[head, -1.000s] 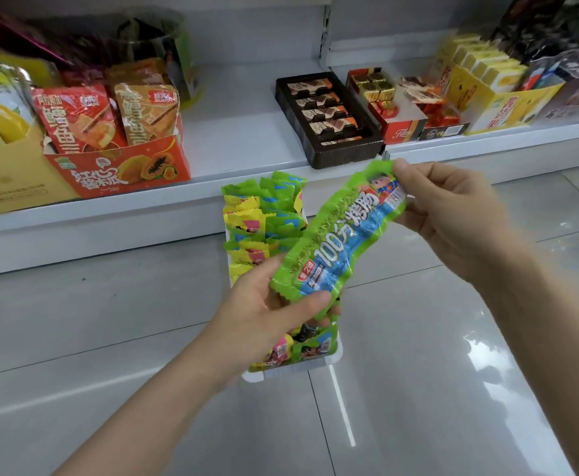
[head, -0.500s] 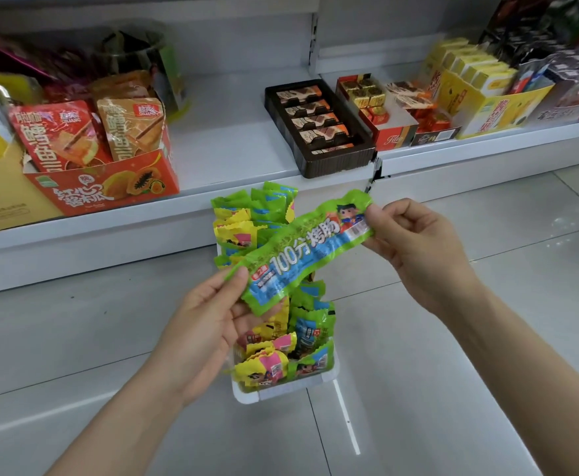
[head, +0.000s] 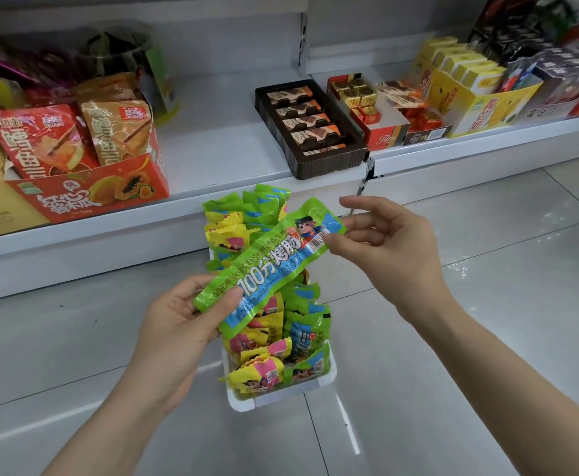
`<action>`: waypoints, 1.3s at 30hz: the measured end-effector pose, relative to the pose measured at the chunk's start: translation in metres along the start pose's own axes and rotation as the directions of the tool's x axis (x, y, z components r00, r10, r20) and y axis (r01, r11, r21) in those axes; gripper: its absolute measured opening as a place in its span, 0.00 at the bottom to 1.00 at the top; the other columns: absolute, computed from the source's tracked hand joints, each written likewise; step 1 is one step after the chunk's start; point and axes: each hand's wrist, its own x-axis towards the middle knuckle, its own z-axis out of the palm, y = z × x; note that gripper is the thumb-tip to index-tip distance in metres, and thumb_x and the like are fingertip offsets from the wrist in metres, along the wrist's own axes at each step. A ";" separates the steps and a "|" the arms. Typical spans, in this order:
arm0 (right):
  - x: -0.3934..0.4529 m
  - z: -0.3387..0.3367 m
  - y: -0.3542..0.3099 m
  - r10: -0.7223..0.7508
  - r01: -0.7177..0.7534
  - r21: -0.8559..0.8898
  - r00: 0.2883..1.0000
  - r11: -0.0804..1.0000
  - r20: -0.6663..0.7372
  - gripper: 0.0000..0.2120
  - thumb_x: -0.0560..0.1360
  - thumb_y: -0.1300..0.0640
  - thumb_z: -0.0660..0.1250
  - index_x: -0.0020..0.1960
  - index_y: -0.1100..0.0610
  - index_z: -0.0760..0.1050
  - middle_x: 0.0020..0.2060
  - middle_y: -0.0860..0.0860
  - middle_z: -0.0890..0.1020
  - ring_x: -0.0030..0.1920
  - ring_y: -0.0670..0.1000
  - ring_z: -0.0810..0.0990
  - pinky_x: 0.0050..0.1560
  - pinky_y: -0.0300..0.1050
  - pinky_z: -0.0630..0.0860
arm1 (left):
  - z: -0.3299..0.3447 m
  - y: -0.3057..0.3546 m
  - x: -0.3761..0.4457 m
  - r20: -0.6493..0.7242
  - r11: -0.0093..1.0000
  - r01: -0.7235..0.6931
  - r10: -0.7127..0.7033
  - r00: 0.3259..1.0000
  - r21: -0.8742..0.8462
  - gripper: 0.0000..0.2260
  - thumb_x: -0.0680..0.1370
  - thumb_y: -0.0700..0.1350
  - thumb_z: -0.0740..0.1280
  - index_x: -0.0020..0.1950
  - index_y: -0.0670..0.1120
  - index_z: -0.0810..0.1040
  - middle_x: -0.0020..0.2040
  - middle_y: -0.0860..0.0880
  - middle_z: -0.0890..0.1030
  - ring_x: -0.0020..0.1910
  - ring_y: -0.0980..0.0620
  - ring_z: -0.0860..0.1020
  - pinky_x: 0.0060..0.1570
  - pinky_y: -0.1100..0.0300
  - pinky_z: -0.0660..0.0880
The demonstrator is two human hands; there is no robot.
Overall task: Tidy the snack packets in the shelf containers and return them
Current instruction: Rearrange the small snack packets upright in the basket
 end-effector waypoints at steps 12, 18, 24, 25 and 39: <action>-0.003 0.006 0.008 0.153 -0.144 0.198 0.988 0.970 -0.031 0.03 0.75 0.62 0.73 0.44 0.60 0.80 0.38 0.50 0.82 0.36 0.56 0.87 0.37 0.41 0.82 | 0.012 0.002 -0.001 -0.020 0.981 -0.188 0.188 0.982 -0.042 0.08 0.66 0.38 0.74 0.44 0.47 0.83 0.45 0.46 0.86 0.42 0.52 0.84 0.39 0.63 0.80; -0.004 0.007 -0.001 0.220 -0.329 0.467 0.937 0.821 0.272 0.20 0.72 0.48 0.71 0.57 0.60 0.77 0.45 0.54 0.85 0.45 0.50 0.85 0.46 0.39 0.81 | 0.014 0.011 -0.009 0.165 0.675 -0.626 0.618 0.769 0.391 0.04 0.71 0.43 0.73 0.45 0.49 0.86 0.50 0.53 0.82 0.51 0.54 0.81 0.51 0.65 0.77; -0.003 0.007 0.000 0.163 -0.215 0.398 0.973 0.892 0.161 0.14 0.76 0.67 0.68 0.60 0.57 0.78 0.35 0.52 0.84 0.42 0.48 0.84 0.48 0.42 0.82 | 0.016 0.003 -0.012 0.284 0.567 -0.655 0.607 0.742 0.500 0.11 0.67 0.49 0.79 0.47 0.50 0.86 0.59 0.50 0.77 0.62 0.49 0.78 0.57 0.60 0.75; -0.002 0.006 -0.001 0.157 -0.207 0.402 0.976 0.892 0.154 0.15 0.76 0.67 0.69 0.61 0.57 0.78 0.37 0.52 0.85 0.43 0.49 0.84 0.49 0.42 0.82 | 0.017 0.000 -0.013 0.281 0.628 -0.621 0.561 0.779 0.469 0.14 0.65 0.51 0.79 0.48 0.51 0.85 0.62 0.50 0.75 0.65 0.47 0.76 0.58 0.57 0.76; -0.001 -0.005 0.004 0.184 -0.214 0.476 0.977 0.853 0.111 0.15 0.75 0.68 0.68 0.61 0.59 0.77 0.32 0.52 0.81 0.43 0.50 0.85 0.48 0.41 0.82 | 0.024 0.009 -0.016 0.153 0.960 -0.281 0.280 0.948 -0.020 0.30 0.65 0.30 0.73 0.65 0.40 0.70 0.57 0.55 0.83 0.56 0.51 0.83 0.49 0.59 0.81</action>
